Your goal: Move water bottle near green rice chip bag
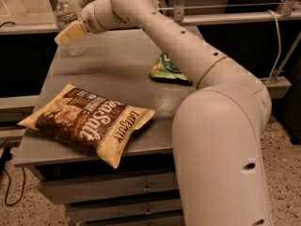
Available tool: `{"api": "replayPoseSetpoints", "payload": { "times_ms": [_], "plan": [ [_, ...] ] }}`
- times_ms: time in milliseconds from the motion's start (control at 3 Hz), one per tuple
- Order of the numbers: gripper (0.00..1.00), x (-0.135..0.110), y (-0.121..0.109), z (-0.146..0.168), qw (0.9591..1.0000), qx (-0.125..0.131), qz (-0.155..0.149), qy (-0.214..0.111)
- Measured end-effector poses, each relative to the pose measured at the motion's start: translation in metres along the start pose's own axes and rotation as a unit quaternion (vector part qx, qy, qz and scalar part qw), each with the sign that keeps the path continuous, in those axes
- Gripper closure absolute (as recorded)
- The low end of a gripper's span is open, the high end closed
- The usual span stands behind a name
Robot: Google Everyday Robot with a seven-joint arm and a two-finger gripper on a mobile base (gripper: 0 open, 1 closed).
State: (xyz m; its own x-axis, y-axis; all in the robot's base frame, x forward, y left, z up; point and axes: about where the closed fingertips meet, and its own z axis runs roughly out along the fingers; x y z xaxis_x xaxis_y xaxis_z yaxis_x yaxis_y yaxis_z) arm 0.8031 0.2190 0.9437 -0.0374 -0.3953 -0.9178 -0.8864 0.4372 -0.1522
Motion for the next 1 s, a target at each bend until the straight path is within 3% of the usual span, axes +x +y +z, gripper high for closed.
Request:
{"api": "replayPoseSetpoints", "payload": {
  "times_ms": [667, 1000],
  "plan": [
    [0.0, 0.002, -0.005, 0.046, 0.9986, 0.03, 0.019, -0.04],
    [0.25, 0.006, -0.025, 0.063, 0.9956, 0.057, 0.041, -0.063]
  ]
}}
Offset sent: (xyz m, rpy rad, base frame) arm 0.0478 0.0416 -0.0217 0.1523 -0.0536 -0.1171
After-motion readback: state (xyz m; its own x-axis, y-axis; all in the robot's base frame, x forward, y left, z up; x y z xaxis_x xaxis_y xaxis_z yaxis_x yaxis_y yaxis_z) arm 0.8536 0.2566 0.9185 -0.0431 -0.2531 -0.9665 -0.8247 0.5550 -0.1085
